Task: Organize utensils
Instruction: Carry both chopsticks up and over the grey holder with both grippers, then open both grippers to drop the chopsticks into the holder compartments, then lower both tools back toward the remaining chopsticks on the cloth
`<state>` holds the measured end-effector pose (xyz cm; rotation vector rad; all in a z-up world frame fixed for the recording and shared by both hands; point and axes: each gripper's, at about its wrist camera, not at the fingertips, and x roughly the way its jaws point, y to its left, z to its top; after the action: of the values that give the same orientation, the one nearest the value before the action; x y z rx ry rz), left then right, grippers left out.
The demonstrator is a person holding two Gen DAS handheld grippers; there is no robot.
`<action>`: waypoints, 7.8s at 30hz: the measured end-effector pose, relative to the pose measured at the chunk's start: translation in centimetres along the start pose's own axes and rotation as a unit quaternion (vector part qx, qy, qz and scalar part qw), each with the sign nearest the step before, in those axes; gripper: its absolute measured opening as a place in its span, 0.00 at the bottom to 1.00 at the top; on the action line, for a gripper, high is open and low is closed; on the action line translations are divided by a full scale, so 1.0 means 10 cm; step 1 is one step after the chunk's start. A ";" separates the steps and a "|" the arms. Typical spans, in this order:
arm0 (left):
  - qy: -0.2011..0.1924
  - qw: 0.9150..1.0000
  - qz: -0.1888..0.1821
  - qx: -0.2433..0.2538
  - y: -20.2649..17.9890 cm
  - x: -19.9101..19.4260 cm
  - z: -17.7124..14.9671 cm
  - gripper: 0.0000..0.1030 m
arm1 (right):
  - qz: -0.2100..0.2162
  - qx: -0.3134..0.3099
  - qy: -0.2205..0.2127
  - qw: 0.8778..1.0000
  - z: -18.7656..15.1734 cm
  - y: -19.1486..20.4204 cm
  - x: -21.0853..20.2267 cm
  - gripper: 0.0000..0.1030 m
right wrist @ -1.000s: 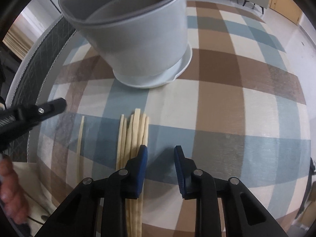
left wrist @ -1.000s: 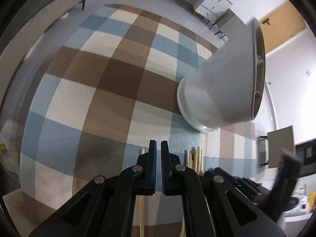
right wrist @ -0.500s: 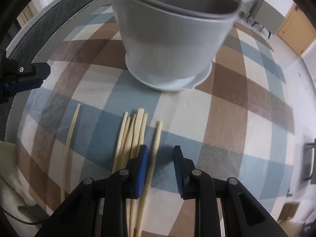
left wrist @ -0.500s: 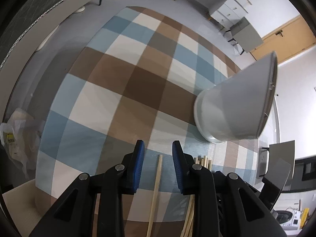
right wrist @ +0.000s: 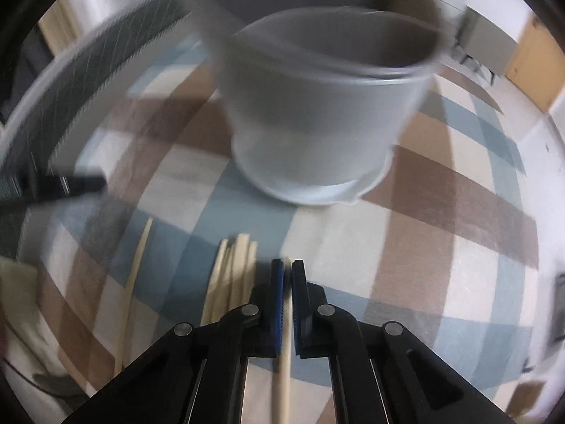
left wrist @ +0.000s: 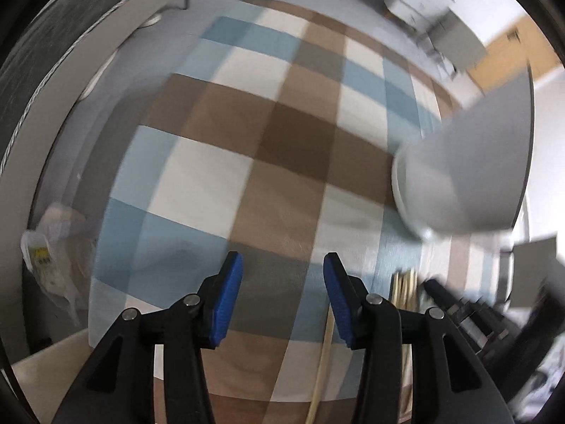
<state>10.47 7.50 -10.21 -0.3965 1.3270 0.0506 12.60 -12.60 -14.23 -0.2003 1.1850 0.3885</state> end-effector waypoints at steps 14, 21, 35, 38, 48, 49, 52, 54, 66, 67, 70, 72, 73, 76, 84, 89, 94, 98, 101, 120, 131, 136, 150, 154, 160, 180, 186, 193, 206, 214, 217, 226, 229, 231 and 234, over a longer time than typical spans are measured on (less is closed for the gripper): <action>-0.001 0.987 0.105 0.124 -0.51 0.31 -0.29 0.41 | 0.095 0.145 -0.169 0.970 -0.21 -0.74 -0.92 0.03; 0.013 0.978 0.139 0.153 -0.78 0.37 -0.32 0.01 | 0.106 0.157 -0.225 0.956 -0.22 -0.85 -1.18 0.03; -0.116 0.987 0.053 0.100 -0.65 -0.22 -0.37 0.01 | 0.088 0.169 -0.273 0.943 -0.52 -0.89 -1.52 0.03; -0.187 0.977 0.013 0.097 -0.65 -0.40 -0.61 0.01 | 0.083 0.160 -0.282 0.942 -0.60 -0.80 -1.61 0.03; -0.264 0.959 -0.031 0.102 -0.50 -0.74 -0.84 0.00 | 0.053 0.109 -0.304 0.945 -0.75 -0.44 -1.82 0.03; -0.265 0.958 -0.036 0.100 -0.49 -0.74 -0.85 0.00 | 0.051 0.107 -0.305 0.945 -0.75 -0.42 -1.82 0.03; -0.271 0.956 -0.049 0.106 -0.50 -0.80 -0.87 0.00 | 0.043 0.106 -0.308 0.944 -0.79 -0.38 -1.86 0.03; -0.269 0.955 -0.048 0.114 -0.52 -0.82 -0.87 0.00 | 0.038 0.107 -0.309 0.944 -0.81 -0.37 -1.88 0.03; -0.277 0.947 -0.051 0.157 -0.71 -1.07 -0.79 0.00 | 0.035 0.097 -0.333 0.937 -0.72 -0.30 -2.11 0.03; -0.277 0.946 -0.053 0.158 -0.72 -1.09 -0.77 0.00 | 0.039 0.095 -0.334 0.937 -0.70 -0.30 -2.12 0.03; -0.274 0.947 -0.058 0.158 -0.75 -1.16 -0.70 0.00 | 0.042 0.088 -0.341 0.935 -0.61 -0.29 -2.16 0.03; -0.271 0.947 -0.063 0.161 -0.78 -1.22 -0.64 0.00 | 0.043 0.085 -0.343 0.935 -0.55 -0.30 -2.19 0.03; -0.273 0.946 -0.064 0.163 -0.80 -1.26 -0.62 0.00 | 0.044 0.082 -0.344 0.934 -0.51 -0.30 -2.20 0.03; -0.280 0.942 -0.075 0.168 -0.85 -1.42 -0.50 0.00 | 0.047 0.080 -0.356 0.930 -0.33 -0.38 -2.31 0.03; -0.301 0.934 -0.098 0.168 -1.02 -1.84 -0.05 0.00 | 0.054 0.053 -0.399 0.914 0.34 -0.47 -2.72 0.03; -0.315 0.927 -0.107 0.173 -1.13 -1.98 0.25 0.00 | 0.056 0.028 -0.413 0.909 0.81 -0.44 -2.80 0.03; -0.315 0.928 -0.105 0.172 -1.17 -1.91 0.52 0.00 | 0.053 0.004 -0.417 0.908 1.18 -0.40 -2.65 0.03; -0.309 0.929 -0.100 0.176 -1.18 -1.74 0.62 0.00 | 0.067 0.008 -0.413 0.908 1.37 -0.43 -2.36 0.03; -0.297 0.933 -0.099 0.175 -1.18 -1.60 0.68 0.00 | 0.076 0.008 -0.405 0.911 1.43 -0.47 -2.14 0.03; -0.206 0.956 -0.124 0.168 -1.22 -1.27 0.71 0.04 | 0.138 -0.074 -0.347 0.925 1.38 -0.40 -1.69 0.06; -0.245 0.954 -0.098 0.143 -1.07 -1.72 0.54 0.50 | 0.159 -0.060 -0.348 0.922 0.99 -0.42 -1.97 0.25; -0.269 0.950 -0.083 0.138 -1.02 -1.94 0.37 0.63 | 0.143 -0.038 -0.359 0.921 0.69 -0.43 -2.17 0.51; -0.314 0.941 -0.038 0.123 -0.91 -2.09 -0.10 0.80 | 0.124 0.021 -0.392 0.911 0.03 -0.35 -2.64 0.86; -0.308 0.942 -0.038 0.130 -0.90 -2.02 -0.24 0.81 | 0.122 0.035 -0.390 0.912 -0.09 -0.34 -2.64 0.96; -0.304 0.944 -0.039 0.123 -0.86 -2.00 -0.36 0.81 | 0.101 0.041 -0.387 0.915 -0.35 -0.32 -2.64 1.00; -0.249 0.960 -0.009 0.130 -0.74 -1.18 -0.72 0.88 | 0.068 0.068 -0.254 0.962 -0.76 -0.24 -1.82 1.00; -0.225 0.970 -0.005 0.096 -0.51 -0.96 -0.63 0.88 | 0.082 0.084 -0.184 0.976 -0.67 -0.29 -1.44 0.94; -0.185 0.981 0.005 0.064 -0.36 -0.74 -0.47 0.88 | 0.075 0.067 -0.080 0.992 -0.35 -0.26 -0.84 0.69; -0.139 0.990 0.004 0.035 -0.23 -0.45 -0.35 0.88 | 0.049 -0.022 -0.001 0.999 0.01 -0.01 -0.03 0.42; -0.115 0.993 -0.001 0.013 -0.15 -0.34 -0.32 0.88 | 0.030 -0.023 0.013 0.999 0.01 -0.09 0.05 0.30; -0.114 0.993 -0.002 0.010 -0.15 -0.34 -0.32 0.88 | 0.033 -0.014 0.015 0.999 0.01 -0.14 0.04 0.30; -0.107 0.994 0.011 -0.003 -0.07 -0.28 -0.31 0.88 | 0.021 -0.039 0.006 0.999 0.07 -0.06 0.05 0.28; -0.102 0.995 0.013 -0.014 -0.02 -0.26 -0.30 0.88 | 0.015 -0.048 0.006 0.999 0.08 -0.02 0.06 0.27; -0.101 0.995 0.017 -0.017 -0.01 -0.24 -0.30 0.88 | 0.010 -0.055 0.005 0.998 0.09 0.00 0.05 0.27; -0.100 0.995 0.018 -0.017 -0.01 -0.23 -0.30 0.87 | 0.002 -0.063 0.002 0.998 0.12 0.06 0.07 0.27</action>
<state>7.09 6.85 -8.57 -0.3864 1.1361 0.1411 13.56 -11.49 -14.42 -0.3086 1.1653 0.4666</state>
